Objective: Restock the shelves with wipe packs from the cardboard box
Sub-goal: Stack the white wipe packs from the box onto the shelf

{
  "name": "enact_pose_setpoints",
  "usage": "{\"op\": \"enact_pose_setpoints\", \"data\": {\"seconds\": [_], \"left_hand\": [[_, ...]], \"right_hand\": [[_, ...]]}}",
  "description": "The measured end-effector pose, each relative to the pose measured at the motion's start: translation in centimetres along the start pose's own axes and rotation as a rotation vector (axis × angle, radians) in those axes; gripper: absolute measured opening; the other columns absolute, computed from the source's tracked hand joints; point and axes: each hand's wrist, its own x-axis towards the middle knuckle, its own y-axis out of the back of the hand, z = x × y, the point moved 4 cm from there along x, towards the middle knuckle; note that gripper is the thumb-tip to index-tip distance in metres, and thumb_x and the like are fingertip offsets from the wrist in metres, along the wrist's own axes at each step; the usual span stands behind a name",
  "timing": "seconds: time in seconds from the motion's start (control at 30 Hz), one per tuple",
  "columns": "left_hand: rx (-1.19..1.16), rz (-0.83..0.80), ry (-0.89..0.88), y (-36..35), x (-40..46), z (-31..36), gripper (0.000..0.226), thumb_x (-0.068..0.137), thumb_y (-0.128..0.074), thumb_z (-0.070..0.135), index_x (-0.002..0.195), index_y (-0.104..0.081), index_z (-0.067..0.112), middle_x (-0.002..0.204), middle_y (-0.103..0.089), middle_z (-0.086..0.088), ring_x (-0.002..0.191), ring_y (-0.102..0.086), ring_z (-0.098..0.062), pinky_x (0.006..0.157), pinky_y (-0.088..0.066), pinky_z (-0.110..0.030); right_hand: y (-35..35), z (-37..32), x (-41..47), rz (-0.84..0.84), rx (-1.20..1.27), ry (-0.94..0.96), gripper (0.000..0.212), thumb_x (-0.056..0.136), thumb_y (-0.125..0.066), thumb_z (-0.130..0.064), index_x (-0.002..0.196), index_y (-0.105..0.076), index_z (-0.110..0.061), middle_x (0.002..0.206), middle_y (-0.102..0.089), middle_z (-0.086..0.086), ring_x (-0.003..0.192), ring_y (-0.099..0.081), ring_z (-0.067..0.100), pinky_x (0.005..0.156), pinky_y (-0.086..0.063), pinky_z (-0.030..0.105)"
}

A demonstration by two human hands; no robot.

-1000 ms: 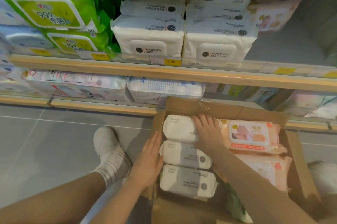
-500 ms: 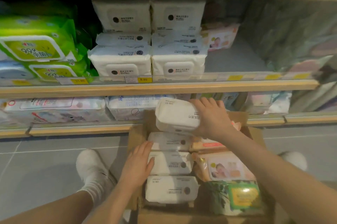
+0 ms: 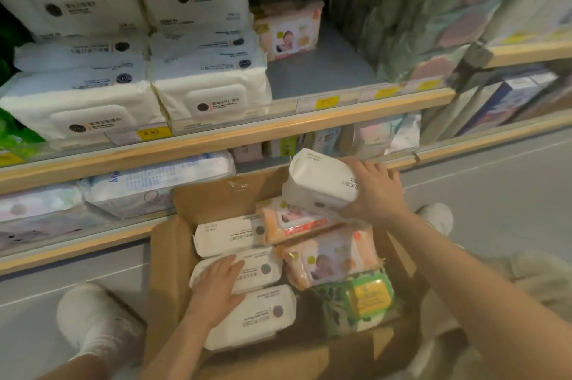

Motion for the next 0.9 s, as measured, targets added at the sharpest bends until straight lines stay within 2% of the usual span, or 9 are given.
{"op": "enact_pose_setpoints", "data": {"seconds": [0.1, 0.33, 0.4, 0.47, 0.53, 0.63, 0.7, 0.8, 0.9], "left_hand": [[0.078, 0.008, -0.021, -0.7, 0.8, -1.2, 0.082, 0.06, -0.08, 0.051, 0.131, -0.045, 0.027, 0.13, -0.055, -0.006, 0.12, -0.049, -0.028, 0.093, -0.047, -0.043], [0.119, -0.043, -0.05, -0.1, 2.0, -1.1, 0.102, 0.041, -0.08, 0.066, 0.129, -0.042, 0.032, 0.109, -0.06, -0.002, 0.092, -0.056, -0.022, 0.071, -0.051, -0.039], [0.169, -0.065, -0.031, 0.5, 2.2, -0.6, 0.106, 0.044, -0.079, 0.066, 0.136, -0.039, 0.031, 0.112, -0.06, -0.003, 0.096, -0.056, -0.023, 0.076, -0.049, -0.04], [0.235, -0.075, -0.049, 0.5, 2.2, 0.0, 0.106, 0.062, -0.073, 0.058, 0.148, -0.019, 0.029, 0.131, -0.046, -0.004, 0.117, -0.045, -0.024, 0.095, -0.039, -0.039], [0.313, -0.087, -0.015, 0.3, 2.0, 0.3, 0.114, 0.064, -0.075, 0.043, 0.149, -0.001, 0.024, 0.134, -0.037, -0.007, 0.122, -0.038, -0.027, 0.1, -0.033, -0.04], [0.306, -0.12, 0.006, -0.3, 2.4, 0.3, 0.124, 0.036, -0.089, 0.033, 0.143, -0.026, 0.024, 0.109, -0.056, -0.008, 0.096, -0.052, -0.029, 0.078, -0.046, -0.044], [0.296, -0.085, -0.008, -0.4, 2.7, -0.1, 0.113, 0.044, -0.087, 0.039, 0.143, -0.035, 0.027, 0.107, -0.056, -0.003, 0.095, -0.051, -0.024, 0.074, -0.044, -0.04], [0.252, -0.107, -0.013, 0.6, 2.5, 0.4, 0.105, 0.052, -0.083, 0.04, 0.143, -0.033, 0.028, 0.108, -0.053, -0.001, 0.098, -0.049, -0.023, 0.076, -0.044, -0.041], [0.238, -0.078, -0.069, 2.2, 1.8, 2.2, 0.093, 0.072, -0.07, 0.039, 0.147, -0.015, 0.032, 0.123, -0.041, -0.002, 0.113, -0.039, -0.023, 0.087, -0.038, -0.042]], "right_hand": [[-0.4, 0.2, 0.4, 0.003, 0.009, -0.01, 0.095, 0.057, -0.078, -0.046, 0.138, -0.03, -0.034, 0.128, -0.046, -0.005, 0.115, -0.041, 0.023, 0.093, -0.027, 0.038], [-1.0, 0.1, 0.5, -0.005, 0.01, -0.014, 0.095, 0.055, -0.078, -0.046, 0.137, -0.031, -0.034, 0.125, -0.047, -0.004, 0.113, -0.042, 0.023, 0.09, -0.027, 0.038], [-0.9, 0.0, 0.5, -0.004, 0.012, -0.018, 0.096, 0.055, -0.078, -0.046, 0.137, -0.03, -0.034, 0.125, -0.047, -0.004, 0.114, -0.042, 0.023, 0.091, -0.027, 0.038], [-0.9, -0.1, 0.5, -0.006, 0.01, -0.022, 0.097, 0.055, -0.079, -0.046, 0.138, -0.03, -0.033, 0.124, -0.047, -0.004, 0.114, -0.042, 0.023, 0.092, -0.028, 0.038], [-0.9, -0.1, 0.5, -0.011, 0.009, -0.026, 0.098, 0.054, -0.079, -0.046, 0.138, -0.03, -0.033, 0.124, -0.048, -0.004, 0.114, -0.043, 0.022, 0.092, -0.028, 0.038], [-1.2, 0.0, 0.6, -0.007, 0.007, -0.019, 0.098, 0.054, -0.079, -0.047, 0.137, -0.03, -0.034, 0.122, -0.047, -0.005, 0.112, -0.042, 0.022, 0.091, -0.027, 0.037], [-1.3, 0.1, 0.7, -0.009, 0.008, -0.02, 0.098, 0.054, -0.079, -0.046, 0.138, -0.029, -0.033, 0.123, -0.047, -0.004, 0.113, -0.042, 0.022, 0.092, -0.027, 0.037], [-1.4, 0.2, 0.8, -0.007, 0.011, -0.018, 0.097, 0.055, -0.079, -0.046, 0.137, -0.03, -0.032, 0.125, -0.047, -0.004, 0.114, -0.042, 0.022, 0.093, -0.027, 0.038], [-1.2, 0.0, 0.5, -0.011, 0.023, -0.004, 0.095, 0.056, -0.079, -0.045, 0.137, -0.031, -0.031, 0.127, -0.046, -0.003, 0.117, -0.041, 0.023, 0.095, -0.027, 0.039]]}}
